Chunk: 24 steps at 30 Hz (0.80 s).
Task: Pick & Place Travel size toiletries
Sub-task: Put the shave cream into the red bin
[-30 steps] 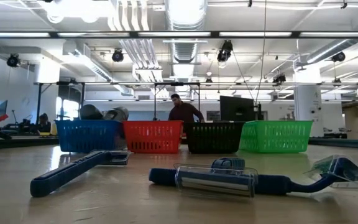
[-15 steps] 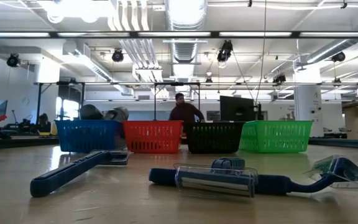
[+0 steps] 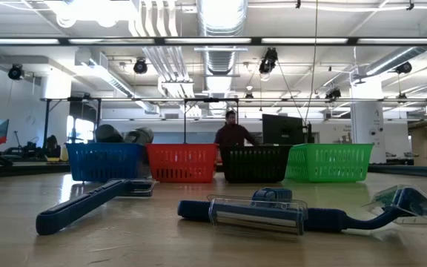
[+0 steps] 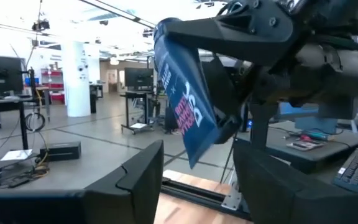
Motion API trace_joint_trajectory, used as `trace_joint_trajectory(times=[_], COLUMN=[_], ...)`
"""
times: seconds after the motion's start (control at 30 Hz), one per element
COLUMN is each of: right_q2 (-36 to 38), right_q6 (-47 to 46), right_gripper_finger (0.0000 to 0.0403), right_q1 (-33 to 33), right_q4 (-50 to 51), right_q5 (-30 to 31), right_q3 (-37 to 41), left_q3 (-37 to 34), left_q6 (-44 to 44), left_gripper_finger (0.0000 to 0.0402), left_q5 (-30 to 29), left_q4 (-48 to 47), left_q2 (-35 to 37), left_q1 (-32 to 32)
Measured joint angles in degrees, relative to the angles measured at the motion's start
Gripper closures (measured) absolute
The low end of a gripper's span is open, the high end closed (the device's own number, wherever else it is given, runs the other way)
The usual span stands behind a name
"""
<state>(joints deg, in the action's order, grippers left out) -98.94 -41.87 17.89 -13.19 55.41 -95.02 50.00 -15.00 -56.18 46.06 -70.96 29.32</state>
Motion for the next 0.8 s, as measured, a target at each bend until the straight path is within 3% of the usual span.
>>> trace_joint_trajectory(times=[0.17, 0.53, 0.8], right_q2=[0.0, -0.31, -0.42], right_q6=[-1.49, -4.66, -5.76], right_gripper_finger=[0.029, 0.0288, 0.029], right_q1=[-0.04, -0.87, -1.14], right_q4=[-0.98, -0.89, -1.14], right_q5=[-0.14, -0.22, -1.04], right_q3=[-0.02, 0.09, 0.52], left_q3=[0.04, 0.81, 1.4], left_q6=[-0.57, -4.33, -7.54], left_gripper_finger=[0.0246, 0.0387, 0.0385], left_q5=[0.07, 0.5, 0.39], left_q4=[0.52, 0.72, 0.55], left_q2=[0.0, -0.04, -0.09], left_q1=[-1.11, -2.1, -2.64])
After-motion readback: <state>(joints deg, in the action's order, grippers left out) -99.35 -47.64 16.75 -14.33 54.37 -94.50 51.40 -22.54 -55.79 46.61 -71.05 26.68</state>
